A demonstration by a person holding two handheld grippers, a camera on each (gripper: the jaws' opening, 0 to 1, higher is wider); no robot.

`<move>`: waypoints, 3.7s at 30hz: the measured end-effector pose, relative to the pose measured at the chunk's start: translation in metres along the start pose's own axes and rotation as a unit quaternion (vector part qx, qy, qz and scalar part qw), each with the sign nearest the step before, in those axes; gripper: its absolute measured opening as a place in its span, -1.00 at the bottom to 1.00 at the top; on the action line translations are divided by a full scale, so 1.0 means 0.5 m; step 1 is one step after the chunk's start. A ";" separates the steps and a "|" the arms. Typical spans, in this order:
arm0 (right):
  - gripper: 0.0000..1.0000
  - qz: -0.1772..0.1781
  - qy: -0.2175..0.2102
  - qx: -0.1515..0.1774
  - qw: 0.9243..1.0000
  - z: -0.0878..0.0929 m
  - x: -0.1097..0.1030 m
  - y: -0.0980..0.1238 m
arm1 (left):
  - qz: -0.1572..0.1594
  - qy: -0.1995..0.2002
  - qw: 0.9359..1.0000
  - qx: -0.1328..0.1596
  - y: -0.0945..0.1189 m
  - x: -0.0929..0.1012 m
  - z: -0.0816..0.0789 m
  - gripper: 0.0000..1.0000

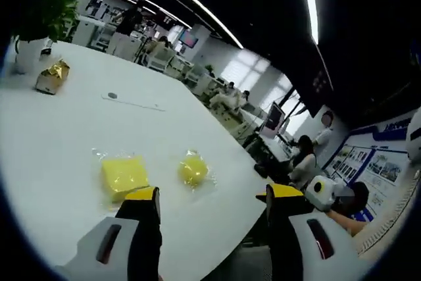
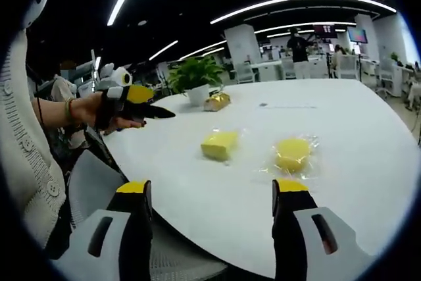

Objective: Compare the silicone blocks by pressing each to a similar depth, holding the contact briefly, and releasing to observe deformation and rebound differences across the visible hardness samples.

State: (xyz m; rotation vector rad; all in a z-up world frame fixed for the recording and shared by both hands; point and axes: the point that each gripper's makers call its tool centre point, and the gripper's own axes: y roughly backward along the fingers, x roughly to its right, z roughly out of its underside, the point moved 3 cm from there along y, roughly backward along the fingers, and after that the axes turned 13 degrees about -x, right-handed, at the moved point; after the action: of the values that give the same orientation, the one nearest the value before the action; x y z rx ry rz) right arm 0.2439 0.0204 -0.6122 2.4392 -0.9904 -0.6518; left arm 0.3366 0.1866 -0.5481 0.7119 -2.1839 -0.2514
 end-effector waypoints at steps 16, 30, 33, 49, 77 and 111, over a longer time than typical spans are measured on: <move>0.35 -0.022 -0.027 -0.007 0.999 0.007 0.019 -0.038 | 0.025 0.136 0.988 -0.064 -0.254 -0.081 -0.039 0.40; 0.32 -0.020 -0.061 -0.031 0.997 0.020 0.068 -0.053 | 0.017 0.308 0.950 -0.054 -0.413 -0.185 -0.033 0.38; 0.32 -0.016 -0.066 -0.030 0.997 0.020 0.081 -0.053 | 0.025 0.343 0.938 -0.045 -0.430 -0.196 -0.035 0.32; 0.28 -0.004 -0.089 -0.033 0.995 0.037 0.109 -0.055 | 0.026 0.384 0.920 -0.070 -0.493 -0.222 -0.006 -0.42; 0.16 -0.005 -0.079 -0.021 0.997 0.031 0.111 -0.060 | -0.012 0.248 0.963 -0.108 -0.486 -0.209 -0.019 -1.00; 0.14 0.001 -0.033 -0.025 0.999 -0.004 0.071 -0.045 | 0.030 -0.019 0.992 -0.121 -0.371 -0.033 -0.077 -1.00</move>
State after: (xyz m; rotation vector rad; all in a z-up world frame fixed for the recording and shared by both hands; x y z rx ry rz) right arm 0.2797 0.0097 -0.6320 2.3872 -0.9901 -0.7506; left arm 0.4496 0.0458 -0.6075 0.5090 -2.1587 -0.4921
